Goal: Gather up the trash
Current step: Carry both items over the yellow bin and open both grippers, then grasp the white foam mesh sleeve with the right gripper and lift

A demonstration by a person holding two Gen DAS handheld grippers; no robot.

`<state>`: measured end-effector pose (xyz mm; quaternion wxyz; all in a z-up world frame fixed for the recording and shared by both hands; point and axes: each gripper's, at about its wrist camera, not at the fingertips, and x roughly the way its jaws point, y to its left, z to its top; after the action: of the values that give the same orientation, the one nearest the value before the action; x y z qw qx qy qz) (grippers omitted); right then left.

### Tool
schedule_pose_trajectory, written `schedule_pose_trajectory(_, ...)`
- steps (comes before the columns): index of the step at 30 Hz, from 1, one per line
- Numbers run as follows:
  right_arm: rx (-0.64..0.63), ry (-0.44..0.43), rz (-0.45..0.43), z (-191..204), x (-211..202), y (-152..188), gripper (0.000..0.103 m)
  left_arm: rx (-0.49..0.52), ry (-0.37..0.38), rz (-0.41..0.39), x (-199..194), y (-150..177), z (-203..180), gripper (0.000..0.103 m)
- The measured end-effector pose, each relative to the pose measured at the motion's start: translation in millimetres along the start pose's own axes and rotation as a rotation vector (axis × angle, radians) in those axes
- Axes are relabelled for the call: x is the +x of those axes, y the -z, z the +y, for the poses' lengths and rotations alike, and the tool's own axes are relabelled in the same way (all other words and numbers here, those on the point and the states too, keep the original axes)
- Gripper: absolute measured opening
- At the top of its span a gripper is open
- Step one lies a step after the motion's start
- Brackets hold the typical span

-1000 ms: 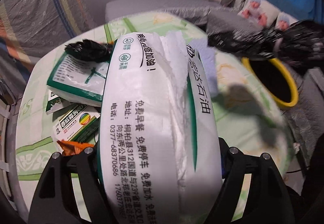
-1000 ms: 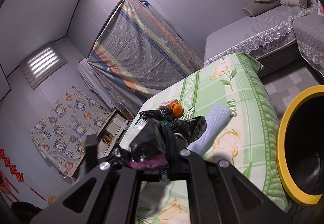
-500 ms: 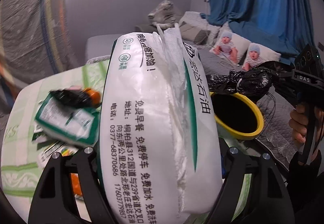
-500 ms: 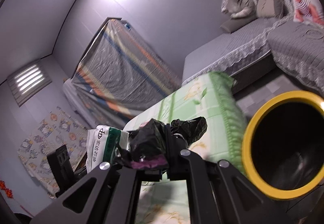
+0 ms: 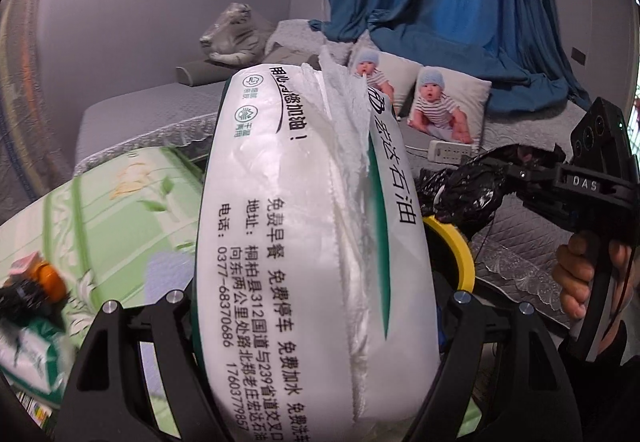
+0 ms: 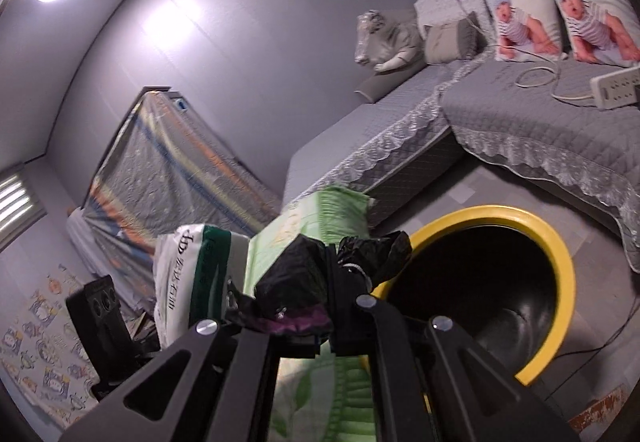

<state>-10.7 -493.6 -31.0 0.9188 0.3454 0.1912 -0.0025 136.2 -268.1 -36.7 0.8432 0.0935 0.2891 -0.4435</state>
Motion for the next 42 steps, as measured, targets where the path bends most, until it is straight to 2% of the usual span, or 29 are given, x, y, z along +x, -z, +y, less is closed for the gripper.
schedule_pose_trajectory(8,0.049,0.114,0.001,-52,8,-1,0.002,0.024,0.052,0.070,82,-16,-23,0.074)
schedule_pose_trajectory(18,0.123,0.221,0.039,-112,35,-2,0.002,0.007,0.125,0.146,143,-4,-32,0.075)
schedule_pose_trajectory(20,0.131,0.224,0.046,-116,39,-5,0.003,-0.029,0.158,0.157,149,-3,-28,0.080)
schedule_pose_trajectory(21,0.128,0.238,0.045,-115,39,-6,0.004,-0.045,0.165,0.158,150,-2,-26,0.081)
schedule_pose_trajectory(22,0.126,0.251,0.037,-115,37,-8,0.014,-0.052,0.163,0.152,149,-3,-26,0.085)
schedule_pose_trajectory(23,0.126,0.261,0.025,-115,35,-10,0.030,-0.054,0.155,0.137,145,-3,-25,0.092)
schedule_pose_trajectory(25,0.135,0.258,-0.008,-114,28,-13,0.052,-0.058,0.133,0.101,135,-6,-21,0.094)
schedule_pose_trajectory(27,0.120,0.265,-0.046,-110,19,-18,0.053,-0.074,0.132,0.080,123,-10,-17,0.094)
schedule_pose_trajectory(31,0.090,0.271,-0.088,-96,4,-17,0.055,-0.125,0.082,0.043,91,-12,-1,0.095)
schedule_pose_trajectory(36,0.022,0.220,-0.042,-64,5,-3,0.055,-0.199,-0.011,-0.084,13,-1,34,0.095)
schedule_pose_trajectory(38,-0.025,0.192,-0.006,-44,11,4,0.055,-0.202,-0.097,-0.141,-28,8,53,0.095)
schedule_pose_trajectory(42,-0.133,0.100,0.094,8,35,22,0.055,-0.245,-0.283,-0.196,-101,38,96,0.095)
